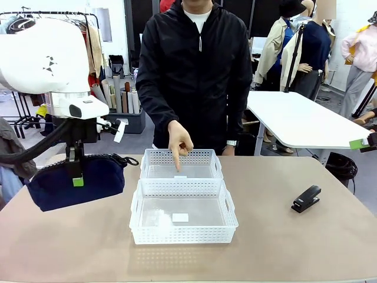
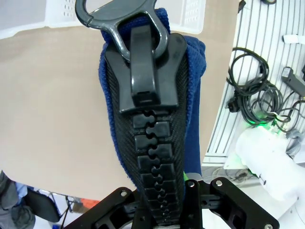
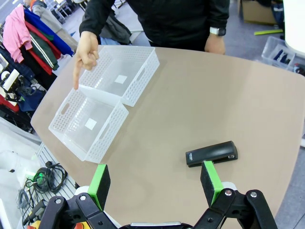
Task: Distribute items into two baskets.
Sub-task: Place the picked Pencil pouch into the Organizing basket as instructed by the person.
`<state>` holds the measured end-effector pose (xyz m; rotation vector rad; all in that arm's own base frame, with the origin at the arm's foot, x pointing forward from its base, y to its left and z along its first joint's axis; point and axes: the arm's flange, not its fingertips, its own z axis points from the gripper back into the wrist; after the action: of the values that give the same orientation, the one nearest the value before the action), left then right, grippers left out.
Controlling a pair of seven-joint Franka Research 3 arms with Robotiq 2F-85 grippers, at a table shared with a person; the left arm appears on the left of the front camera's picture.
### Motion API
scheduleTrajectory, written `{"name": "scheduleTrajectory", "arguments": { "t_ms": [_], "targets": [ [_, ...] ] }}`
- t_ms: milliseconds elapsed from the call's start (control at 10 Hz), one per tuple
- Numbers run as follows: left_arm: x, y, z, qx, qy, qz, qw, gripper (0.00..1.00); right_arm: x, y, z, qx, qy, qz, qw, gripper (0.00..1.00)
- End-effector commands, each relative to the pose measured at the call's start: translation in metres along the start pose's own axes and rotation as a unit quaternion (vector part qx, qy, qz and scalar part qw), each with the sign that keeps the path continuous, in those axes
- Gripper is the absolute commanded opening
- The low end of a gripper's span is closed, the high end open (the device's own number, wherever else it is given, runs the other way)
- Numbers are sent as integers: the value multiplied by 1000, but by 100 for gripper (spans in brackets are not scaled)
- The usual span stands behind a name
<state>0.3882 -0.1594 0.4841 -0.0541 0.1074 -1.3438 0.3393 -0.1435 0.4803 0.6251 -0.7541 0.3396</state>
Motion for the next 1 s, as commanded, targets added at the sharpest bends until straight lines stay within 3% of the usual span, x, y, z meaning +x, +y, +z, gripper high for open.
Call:
{"name": "scheduleTrajectory", "arguments": {
  "t_ms": [0, 500, 900],
  "targets": [
    [13, -8, -5, 1, -29, -37, 999, 0, 1, 1, 0, 3, -5, 2, 1000, 100],
    [77, -32, -11, -4, -30, -90, 995, 0, 1, 1, 0, 3, -5, 2, 1000, 100],
    [123, -24, -13, -3, -28, -73, 997, 0, 1, 1, 0, 3, -5, 2, 1000, 100]
  ]
}}
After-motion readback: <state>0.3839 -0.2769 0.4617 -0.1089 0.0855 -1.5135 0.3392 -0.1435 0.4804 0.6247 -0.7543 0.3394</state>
